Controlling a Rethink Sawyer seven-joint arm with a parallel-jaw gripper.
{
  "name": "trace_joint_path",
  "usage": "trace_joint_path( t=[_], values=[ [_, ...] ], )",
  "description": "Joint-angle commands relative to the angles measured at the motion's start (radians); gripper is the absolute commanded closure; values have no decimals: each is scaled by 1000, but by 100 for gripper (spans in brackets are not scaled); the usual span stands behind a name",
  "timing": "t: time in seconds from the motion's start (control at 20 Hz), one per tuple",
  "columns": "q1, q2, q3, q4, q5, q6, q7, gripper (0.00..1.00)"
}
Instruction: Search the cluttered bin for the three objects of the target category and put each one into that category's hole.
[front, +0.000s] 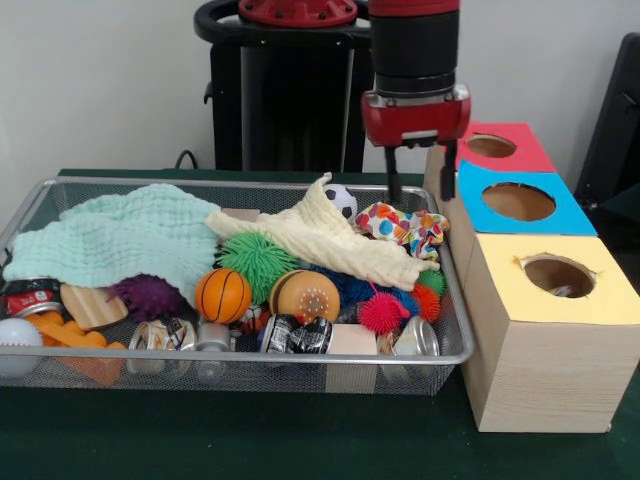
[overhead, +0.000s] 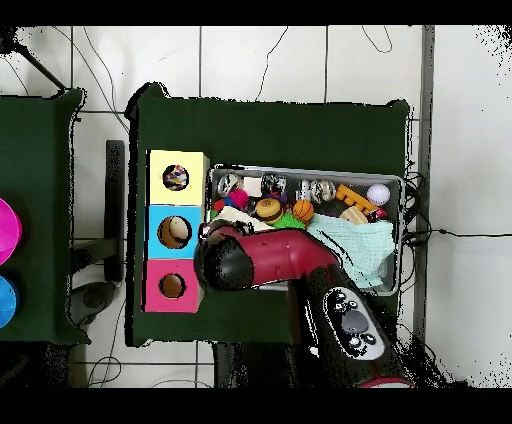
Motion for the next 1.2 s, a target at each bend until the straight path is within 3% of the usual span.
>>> trace_joint_path(
  t=[0.05, 0.5, 1.2],
  values=[
    [40, 59, -21, -8, -51, -108, 97, 0],
    [-22, 34, 17, 35, -40, -72, 37, 0],
    [23, 1, -33, 60, -52, -103, 88, 0]
  ],
)
